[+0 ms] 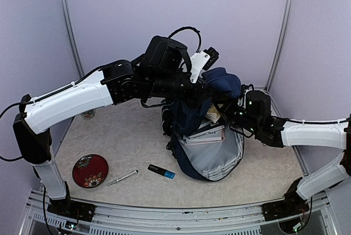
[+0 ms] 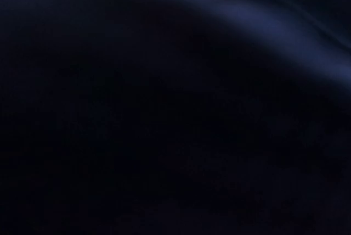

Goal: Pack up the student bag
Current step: Place the book in the largest pocket of the bag.

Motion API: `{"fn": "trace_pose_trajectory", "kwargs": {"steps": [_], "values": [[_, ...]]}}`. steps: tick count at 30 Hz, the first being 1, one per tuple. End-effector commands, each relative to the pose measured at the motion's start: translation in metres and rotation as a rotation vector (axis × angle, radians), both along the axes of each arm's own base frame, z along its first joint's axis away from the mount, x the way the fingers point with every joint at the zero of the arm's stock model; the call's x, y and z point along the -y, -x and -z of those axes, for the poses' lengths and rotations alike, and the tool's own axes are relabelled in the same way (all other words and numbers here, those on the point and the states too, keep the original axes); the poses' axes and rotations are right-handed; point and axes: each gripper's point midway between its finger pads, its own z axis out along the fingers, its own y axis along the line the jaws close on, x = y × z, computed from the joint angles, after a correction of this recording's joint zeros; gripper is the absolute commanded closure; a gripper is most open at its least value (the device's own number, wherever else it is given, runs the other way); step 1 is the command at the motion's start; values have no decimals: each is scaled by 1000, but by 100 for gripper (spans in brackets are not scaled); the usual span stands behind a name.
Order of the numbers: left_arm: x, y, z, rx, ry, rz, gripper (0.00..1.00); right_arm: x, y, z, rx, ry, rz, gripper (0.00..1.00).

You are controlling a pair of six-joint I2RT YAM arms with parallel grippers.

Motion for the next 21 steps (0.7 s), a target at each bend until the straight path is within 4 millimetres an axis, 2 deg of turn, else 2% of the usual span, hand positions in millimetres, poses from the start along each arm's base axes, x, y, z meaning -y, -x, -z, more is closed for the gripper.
{"fn": "trace_pose_trajectory", "kwargs": {"steps": [1, 3, 5, 8, 10, 12, 17, 18, 19, 20, 21], "values": [[12, 32, -116, 104, 355, 140, 100, -8, -8, 9, 17, -86, 116, 100], [13, 29, -115, 94, 366, 140, 100, -8, -9, 33, -22, -110, 162, 100], [14, 23, -111, 81, 366, 135, 100, -22, -15, 45, -34, -95, 147, 99], [11, 12, -105, 71, 357, 115, 100, -62, -21, 64, -91, 21, -8, 81], [3, -1, -100, 77, 341, 69, 100, -82, -16, 74, -121, 103, -124, 68], [-10, -17, -92, 76, 323, 15, 100, -81, -5, 88, -172, 182, -179, 56], [-38, -59, -67, 67, 294, -118, 100, -63, 44, 117, -298, 347, -341, 34], [-42, -66, -62, 64, 280, -137, 100, -59, 54, 120, -322, 376, -371, 25], [-45, -73, -56, 58, 269, -156, 100, -54, 63, 119, -336, 402, -397, 21], [-49, -80, -50, 52, 259, -176, 100, -50, 69, 115, -339, 425, -419, 4], [-54, -87, -46, 51, 251, -202, 100, -44, 75, 110, -342, 452, -434, 1]]}}
